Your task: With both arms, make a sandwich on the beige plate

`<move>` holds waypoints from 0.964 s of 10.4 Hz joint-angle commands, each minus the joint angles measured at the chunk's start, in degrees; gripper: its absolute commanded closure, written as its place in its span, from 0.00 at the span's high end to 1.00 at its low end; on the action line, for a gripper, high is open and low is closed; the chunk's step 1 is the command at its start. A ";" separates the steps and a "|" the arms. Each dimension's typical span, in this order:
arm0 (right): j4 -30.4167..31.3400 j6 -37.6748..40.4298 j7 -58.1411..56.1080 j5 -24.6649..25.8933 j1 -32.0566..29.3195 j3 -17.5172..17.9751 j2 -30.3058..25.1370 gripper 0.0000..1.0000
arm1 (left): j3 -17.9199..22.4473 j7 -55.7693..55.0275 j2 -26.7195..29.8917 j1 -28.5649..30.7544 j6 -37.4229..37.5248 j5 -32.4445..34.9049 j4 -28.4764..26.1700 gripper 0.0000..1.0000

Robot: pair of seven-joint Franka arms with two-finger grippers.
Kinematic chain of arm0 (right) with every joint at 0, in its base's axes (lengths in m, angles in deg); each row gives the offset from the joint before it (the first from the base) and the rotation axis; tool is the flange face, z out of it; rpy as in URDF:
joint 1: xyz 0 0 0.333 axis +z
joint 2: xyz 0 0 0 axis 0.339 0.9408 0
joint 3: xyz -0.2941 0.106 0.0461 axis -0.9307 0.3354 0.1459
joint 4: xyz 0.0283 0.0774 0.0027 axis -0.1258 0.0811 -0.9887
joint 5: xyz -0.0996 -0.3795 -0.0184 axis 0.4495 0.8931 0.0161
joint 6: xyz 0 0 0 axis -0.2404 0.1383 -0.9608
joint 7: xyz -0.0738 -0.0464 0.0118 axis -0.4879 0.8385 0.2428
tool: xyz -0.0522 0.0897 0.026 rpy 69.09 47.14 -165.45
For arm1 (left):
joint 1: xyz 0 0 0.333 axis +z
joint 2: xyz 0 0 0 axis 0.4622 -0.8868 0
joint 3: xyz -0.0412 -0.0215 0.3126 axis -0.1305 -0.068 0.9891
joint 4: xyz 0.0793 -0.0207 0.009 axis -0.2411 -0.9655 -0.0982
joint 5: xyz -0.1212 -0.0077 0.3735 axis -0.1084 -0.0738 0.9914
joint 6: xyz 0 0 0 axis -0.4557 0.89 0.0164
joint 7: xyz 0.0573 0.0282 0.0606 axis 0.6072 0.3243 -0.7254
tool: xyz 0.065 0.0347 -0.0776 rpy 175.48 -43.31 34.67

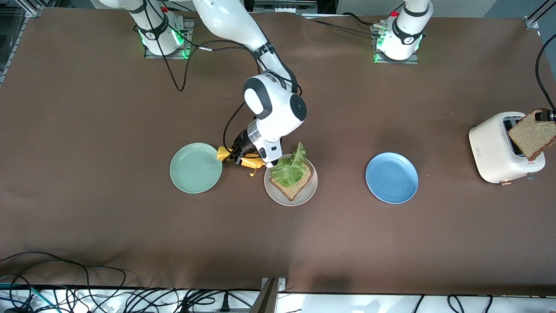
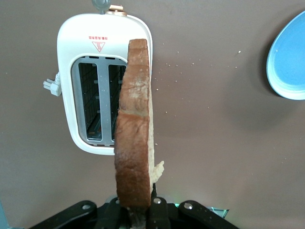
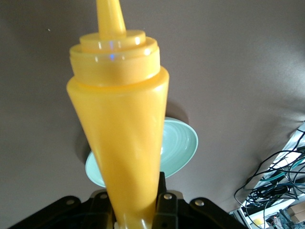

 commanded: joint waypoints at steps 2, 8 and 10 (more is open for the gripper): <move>-2.53 1.28 1.46 0.71 2.56 -3.99 3.13 0.00 | -0.17 -0.85 0.67 -0.05 0.85 -1.40 -0.47 0.00; -2.35 1.10 3.21 0.80 3.09 -4.09 4.45 0.00 | -2.36 -4.44 0.76 -0.05 2.08 -4.21 -0.39 0.00; -1.91 1.10 3.13 0.98 2.83 -3.82 4.11 0.00 | -4.55 -7.34 0.76 -0.31 2.51 -4.30 -0.30 0.00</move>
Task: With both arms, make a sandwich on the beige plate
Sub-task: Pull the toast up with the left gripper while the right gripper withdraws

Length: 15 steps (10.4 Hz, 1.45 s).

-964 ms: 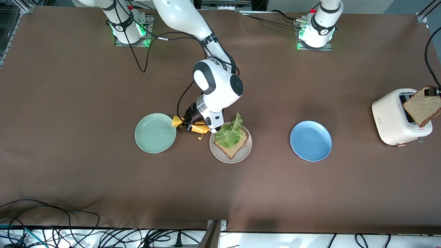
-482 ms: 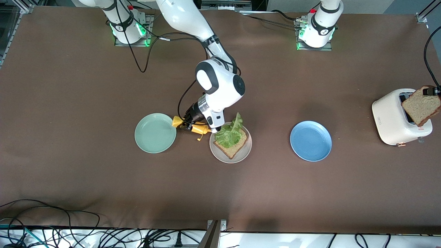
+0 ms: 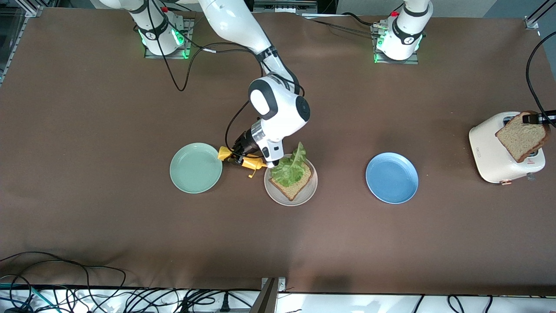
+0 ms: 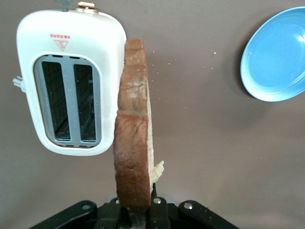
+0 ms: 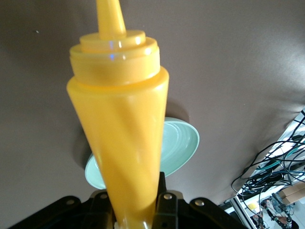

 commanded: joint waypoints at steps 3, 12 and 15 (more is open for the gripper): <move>-0.63 0.95 0.25 0.36 -0.40 -1.13 -0.49 0.00 | -2.52 -4.30 0.50 -0.25 1.12 -1.42 -0.42 0.00; 17.92 -10.47 -8.52 -4.55 -19.63 14.68 -22.89 0.00 | -8.04 -13.76 -0.30 -1.48 3.93 -5.46 -0.33 0.00; 20.11 -10.74 -15.37 -6.05 -33.49 25.99 -28.25 0.00 | -12.10 -23.42 -2.31 -3.06 3.41 -10.44 0.45 0.00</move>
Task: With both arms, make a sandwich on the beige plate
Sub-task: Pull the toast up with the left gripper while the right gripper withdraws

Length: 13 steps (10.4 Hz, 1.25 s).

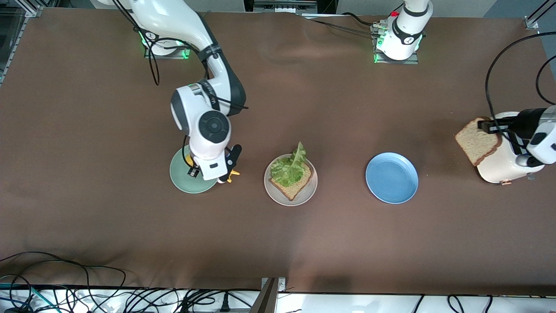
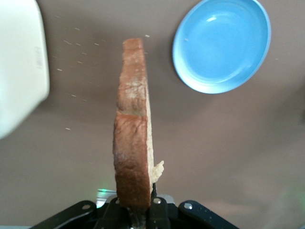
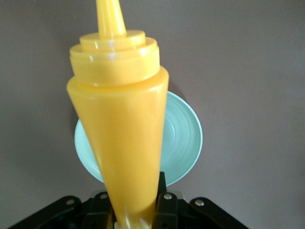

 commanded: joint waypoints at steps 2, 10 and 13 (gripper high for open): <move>6.50 -1.00 -12.74 -8.85 -12.76 8.15 -7.08 0.00 | -0.52 -10.72 -2.53 -5.33 -2.36 -8.04 0.67 0.00; 8.09 3.84 -58.70 -37.96 -33.07 9.73 -1.56 0.00 | -0.52 -28.33 -8.94 -19.56 -20.81 -25.80 0.67 0.00; 6.43 9.71 -69.53 -42.46 -38.52 9.64 0.55 0.00 | -0.52 -29.57 -10.96 -24.41 -23.91 -30.97 0.84 0.00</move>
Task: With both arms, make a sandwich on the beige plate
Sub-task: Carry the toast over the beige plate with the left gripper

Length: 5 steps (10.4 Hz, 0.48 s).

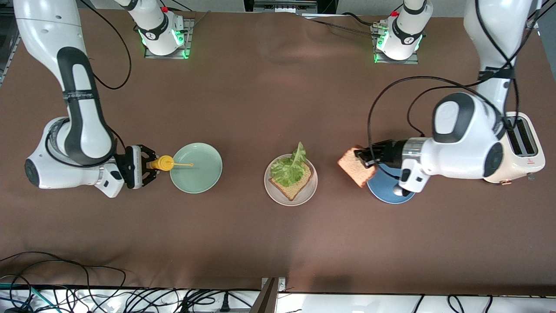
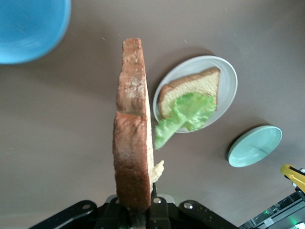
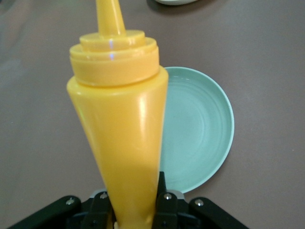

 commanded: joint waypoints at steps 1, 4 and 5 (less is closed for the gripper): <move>-3.43 6.24 -7.14 -4.63 -5.05 1.15 2.68 0.00 | 0.61 -0.86 -1.76 -3.60 -3.45 -4.71 0.82 0.00; -10.19 11.00 -16.38 -9.83 -9.55 1.06 9.80 0.00 | 0.61 -2.52 -4.75 -8.88 -13.55 -5.67 0.82 0.00; -12.04 11.88 -18.05 -10.01 -9.82 0.97 11.82 0.00 | 0.61 -2.88 -5.28 -9.23 -15.41 -6.11 0.82 0.00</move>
